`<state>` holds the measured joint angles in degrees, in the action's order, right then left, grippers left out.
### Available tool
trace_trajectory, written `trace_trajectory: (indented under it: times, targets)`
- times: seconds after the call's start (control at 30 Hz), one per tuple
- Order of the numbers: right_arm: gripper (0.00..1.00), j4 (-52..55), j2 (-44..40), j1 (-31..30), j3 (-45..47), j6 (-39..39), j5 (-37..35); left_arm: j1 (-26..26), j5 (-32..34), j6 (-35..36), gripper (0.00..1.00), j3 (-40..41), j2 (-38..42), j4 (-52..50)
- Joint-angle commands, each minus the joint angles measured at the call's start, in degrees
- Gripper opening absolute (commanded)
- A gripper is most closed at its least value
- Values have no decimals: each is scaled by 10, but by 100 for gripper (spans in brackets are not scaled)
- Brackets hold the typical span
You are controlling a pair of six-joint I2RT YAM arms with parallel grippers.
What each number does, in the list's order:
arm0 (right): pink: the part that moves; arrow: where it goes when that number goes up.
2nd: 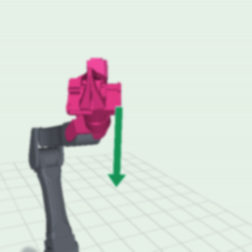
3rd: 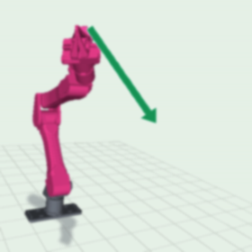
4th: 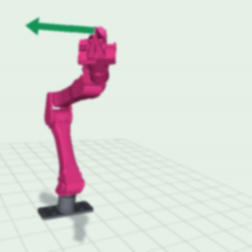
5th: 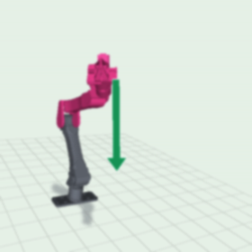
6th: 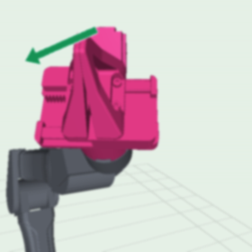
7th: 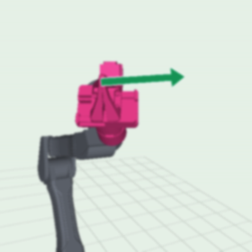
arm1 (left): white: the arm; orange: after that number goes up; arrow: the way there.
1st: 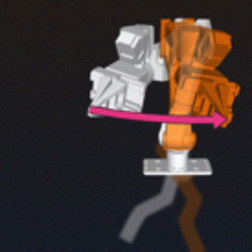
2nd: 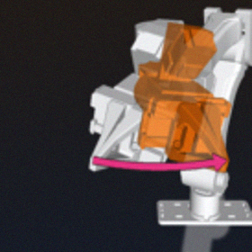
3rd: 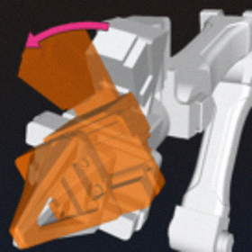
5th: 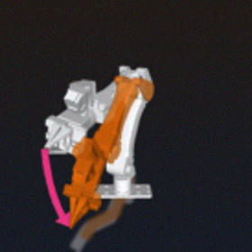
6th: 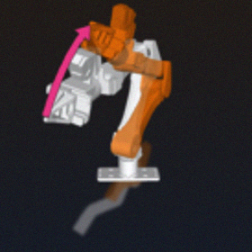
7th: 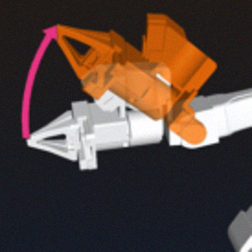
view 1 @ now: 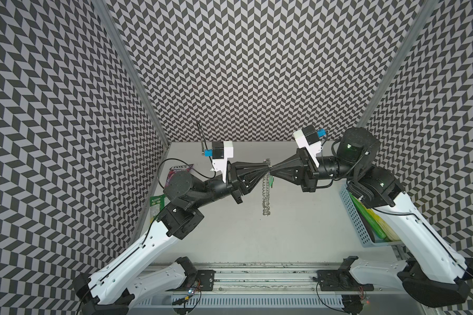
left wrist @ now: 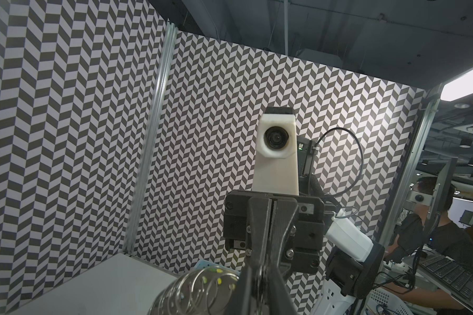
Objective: Attach keys to a key ring
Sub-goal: Adjust the keyring.
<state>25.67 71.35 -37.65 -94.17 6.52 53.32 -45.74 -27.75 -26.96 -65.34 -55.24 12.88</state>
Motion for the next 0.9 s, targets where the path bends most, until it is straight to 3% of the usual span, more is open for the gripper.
trace_trajectory:
  times: [0.0, 0.07, 0.2, 0.33, 0.47, 0.87]
  targets:
    - [0, -23, 2, 16, -23, -10, -6, -2, 30, 28, 59, -27, 24, -57]
    - [0, -1, 7, 24, -38, -25, -7, 0, 59, 50, 69, -34, 40, -90]
    - [0, 53, 22, 39, -68, -60, -1, 10, 106, 108, 70, -81, 60, -202]
    - [0, 165, 59, 39, -129, -123, -17, 12, 120, 187, 67, -166, 38, -353]
    - [0, 203, 64, 39, -143, -145, -45, 13, 118, 258, 65, -237, -4, -484]
    - [0, 326, 87, -51, -169, -161, -159, -6, 148, 387, 53, -276, -58, -655]
